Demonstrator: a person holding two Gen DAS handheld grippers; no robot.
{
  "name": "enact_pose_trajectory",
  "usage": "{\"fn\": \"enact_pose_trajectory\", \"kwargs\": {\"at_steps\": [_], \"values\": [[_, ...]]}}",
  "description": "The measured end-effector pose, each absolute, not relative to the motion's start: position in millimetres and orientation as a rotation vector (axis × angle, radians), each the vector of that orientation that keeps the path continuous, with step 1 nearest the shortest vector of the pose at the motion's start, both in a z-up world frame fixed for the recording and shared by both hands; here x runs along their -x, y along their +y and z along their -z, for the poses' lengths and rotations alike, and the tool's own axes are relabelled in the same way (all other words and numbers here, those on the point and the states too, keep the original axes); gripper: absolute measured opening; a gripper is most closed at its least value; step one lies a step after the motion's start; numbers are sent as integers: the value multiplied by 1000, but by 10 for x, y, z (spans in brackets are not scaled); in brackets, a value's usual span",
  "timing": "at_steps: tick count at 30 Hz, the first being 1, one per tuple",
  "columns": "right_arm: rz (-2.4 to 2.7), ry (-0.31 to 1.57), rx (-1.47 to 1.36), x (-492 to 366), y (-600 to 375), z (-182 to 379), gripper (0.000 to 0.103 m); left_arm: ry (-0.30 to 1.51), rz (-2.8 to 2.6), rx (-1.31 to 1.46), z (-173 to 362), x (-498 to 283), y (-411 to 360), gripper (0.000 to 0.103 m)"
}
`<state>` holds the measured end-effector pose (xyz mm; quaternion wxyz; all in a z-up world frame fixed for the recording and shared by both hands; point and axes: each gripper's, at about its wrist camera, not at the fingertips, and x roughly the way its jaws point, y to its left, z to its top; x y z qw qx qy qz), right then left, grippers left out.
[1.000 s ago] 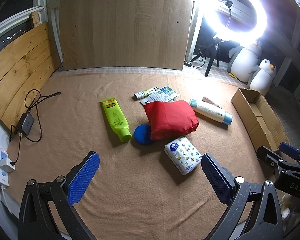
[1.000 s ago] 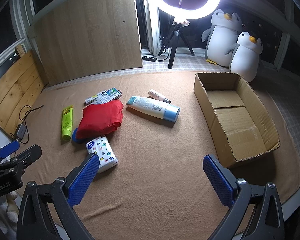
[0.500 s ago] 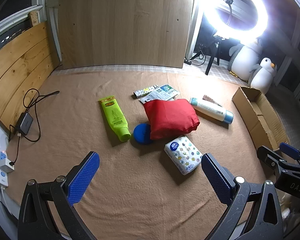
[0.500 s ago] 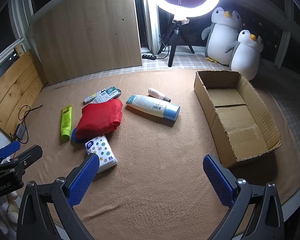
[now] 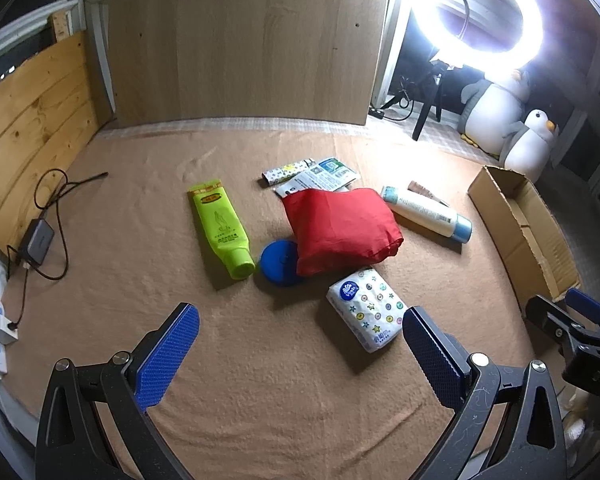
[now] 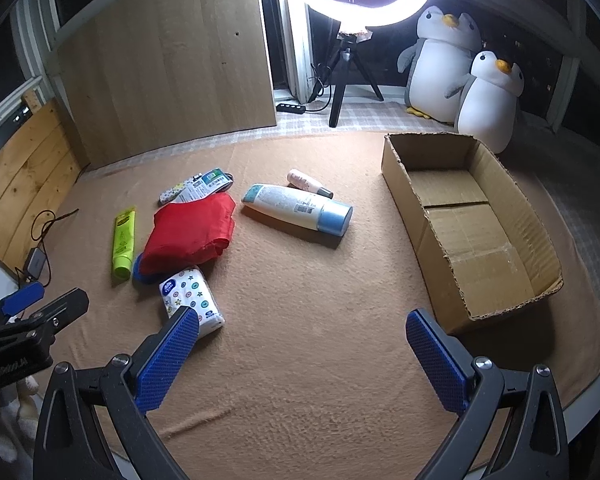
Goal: Organize objects
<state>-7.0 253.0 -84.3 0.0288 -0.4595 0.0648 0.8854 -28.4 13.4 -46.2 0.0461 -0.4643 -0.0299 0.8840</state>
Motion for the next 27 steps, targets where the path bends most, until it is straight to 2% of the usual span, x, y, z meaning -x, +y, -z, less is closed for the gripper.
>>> {"fn": "enact_pose_trajectory", "kwargs": {"at_steps": [25,27], "values": [[-2659,277,1466,11,2841,1034,102,-160,-2498,1584,1236,972,383,102],[-2655,276,1468,9,2860,1044,102,-160,-2477,1590,1291,1014,456,100]]}}
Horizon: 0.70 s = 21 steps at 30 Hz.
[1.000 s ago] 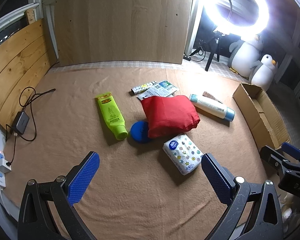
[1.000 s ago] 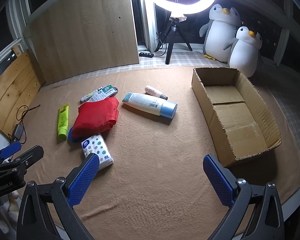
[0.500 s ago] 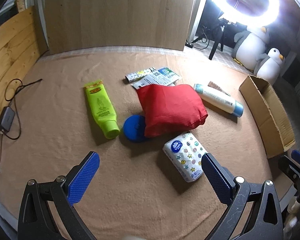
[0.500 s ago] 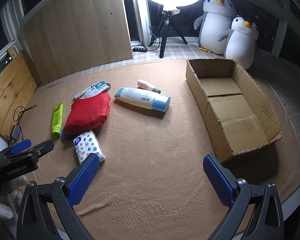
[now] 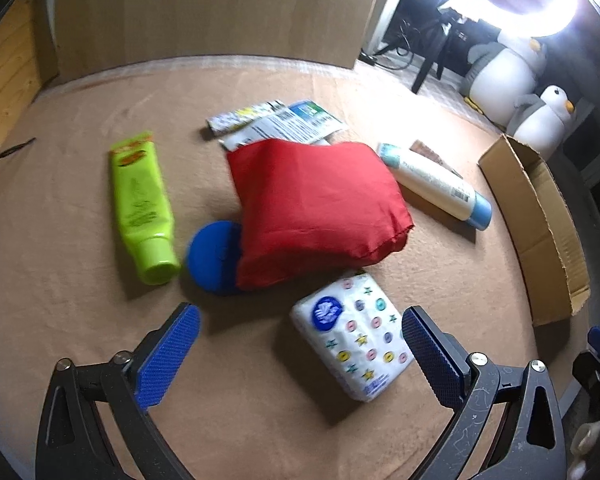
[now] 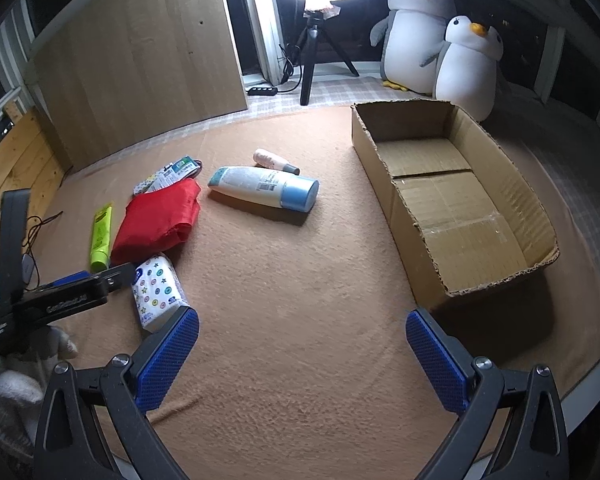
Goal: Organize objects
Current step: 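Move the left tool to the white dotted tissue pack and close on it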
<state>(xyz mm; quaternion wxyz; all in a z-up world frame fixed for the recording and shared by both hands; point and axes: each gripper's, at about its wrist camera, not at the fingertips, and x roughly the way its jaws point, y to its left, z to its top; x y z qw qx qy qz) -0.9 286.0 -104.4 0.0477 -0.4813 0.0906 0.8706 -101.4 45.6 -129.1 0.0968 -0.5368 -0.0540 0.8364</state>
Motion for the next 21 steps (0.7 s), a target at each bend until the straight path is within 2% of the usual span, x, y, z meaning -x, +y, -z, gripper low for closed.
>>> {"fn": "enact_pose_trajectory", "kwargs": {"at_steps": [6,10,21], "values": [[-2640,278,1471,-9,2925,1069,102,-156,-2439,1605,1407,1075,619,86],[-2627,285,1472,-35,2986,1087,102,-159,-2395,1606,1471,1098,729,67],[-2612,293,1482,-42,3103,1120,102,-185,-2351,1577,1495,953,993,64]]}}
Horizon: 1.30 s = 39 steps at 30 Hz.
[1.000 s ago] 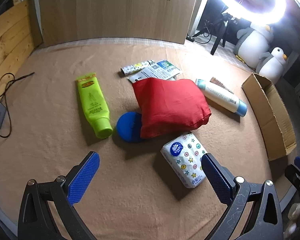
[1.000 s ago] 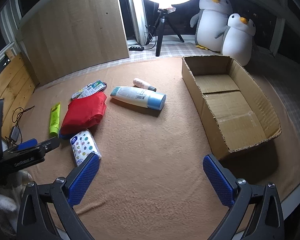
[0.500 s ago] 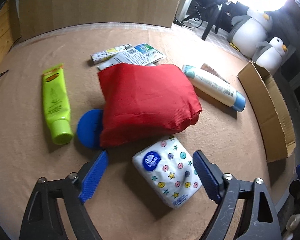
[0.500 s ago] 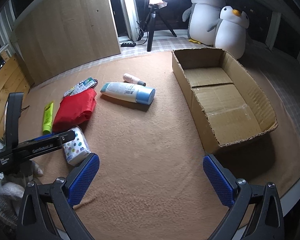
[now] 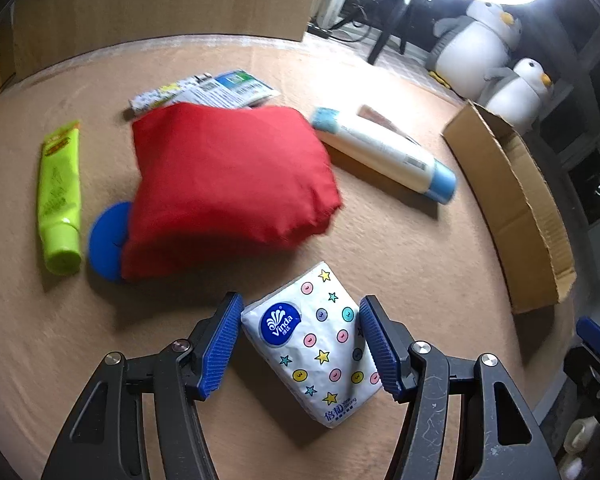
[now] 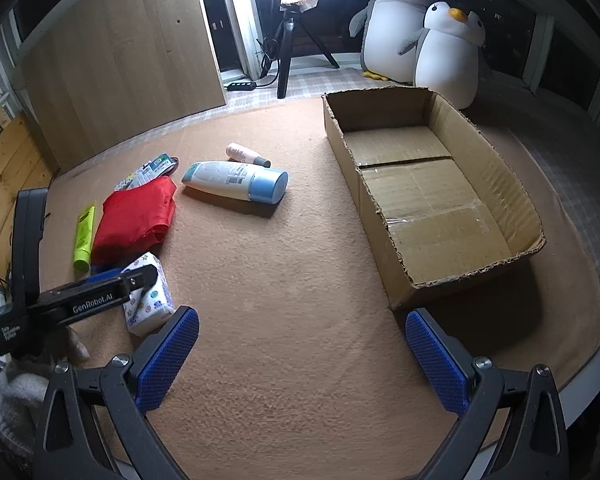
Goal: Organize objects
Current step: 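Move the left tool to the white dotted tissue pack and close on it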
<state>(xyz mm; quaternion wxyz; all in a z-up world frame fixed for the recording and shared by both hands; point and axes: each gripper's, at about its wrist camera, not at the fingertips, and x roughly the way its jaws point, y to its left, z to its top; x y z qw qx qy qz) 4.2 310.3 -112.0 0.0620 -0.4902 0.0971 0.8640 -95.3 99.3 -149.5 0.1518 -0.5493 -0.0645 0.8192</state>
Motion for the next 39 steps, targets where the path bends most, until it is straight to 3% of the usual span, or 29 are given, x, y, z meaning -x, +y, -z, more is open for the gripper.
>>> {"fn": "enact_pose_trajectory", "kwargs": {"at_steps": [16,22,27,31,39], "values": [[-2721,349,1634,218,3071,1254,101,-105,-2303,1502,1371,559,1089,67],[-2783,260,1829,525,2837,1403,87,-230,-2214,1544,1453,430,976,66],[-2767,260,2072,715,2623,1637,62,-263,-2193,1547,1497,400,978,66],[-2734,286,2176,803,2528,1791,54,-302,-2174,1550,1523,377,954,58],[-2740,360,2284,830,2430,1874,39,-318,-2139,1556,1573,371,996,52]]}}
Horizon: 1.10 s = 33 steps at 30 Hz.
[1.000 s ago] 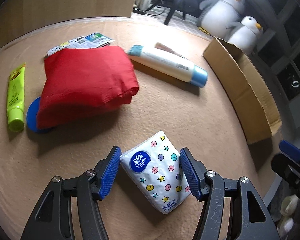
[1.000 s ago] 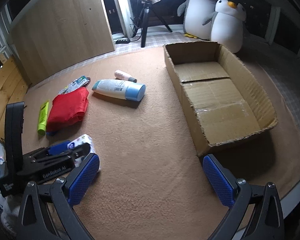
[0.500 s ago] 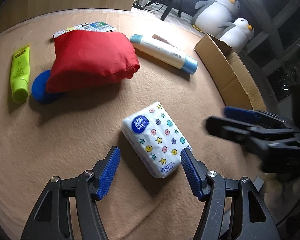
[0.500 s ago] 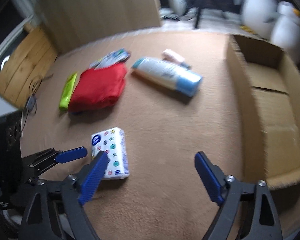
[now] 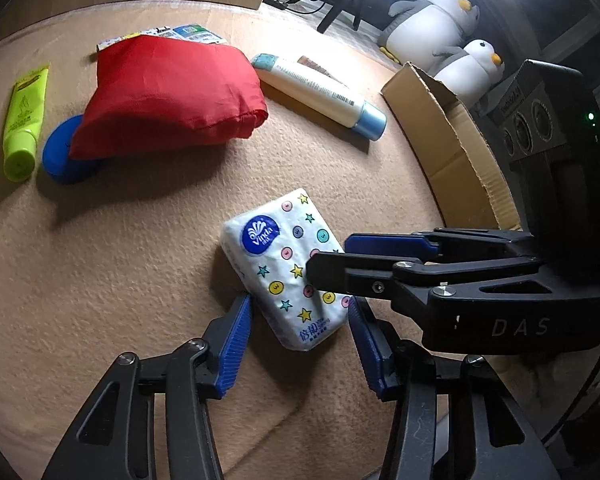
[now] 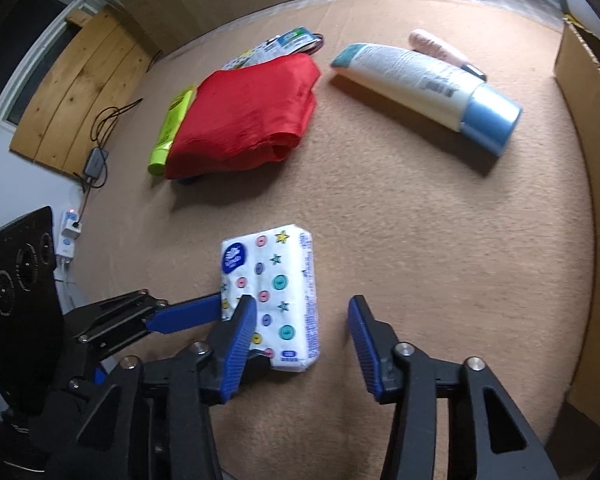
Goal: Organize objects
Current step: 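Carry the tissue pack with the left tool into the cardboard box and release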
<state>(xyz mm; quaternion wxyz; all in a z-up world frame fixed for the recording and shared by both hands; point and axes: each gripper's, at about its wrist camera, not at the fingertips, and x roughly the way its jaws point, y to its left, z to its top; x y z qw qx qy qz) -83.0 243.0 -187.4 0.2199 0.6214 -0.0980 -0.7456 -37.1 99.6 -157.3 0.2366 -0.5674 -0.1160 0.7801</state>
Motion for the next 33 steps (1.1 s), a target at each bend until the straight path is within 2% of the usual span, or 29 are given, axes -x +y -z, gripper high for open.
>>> {"fn": "enact_pose_trajectory", "kwargs": {"at_steps": [7,22,33], "values": [[2032,-295,-1705,796,2386,1873,31,-314,-2144,1555,1575,361,1007,51],[2143,-343,-1647,664,2677,1564,30,-229,-2151,1453,1208,419,1413,51],[2350,-420,-1548,563,3453,1053,30,-127,-2107,1304,786,618,2256,51]]}}
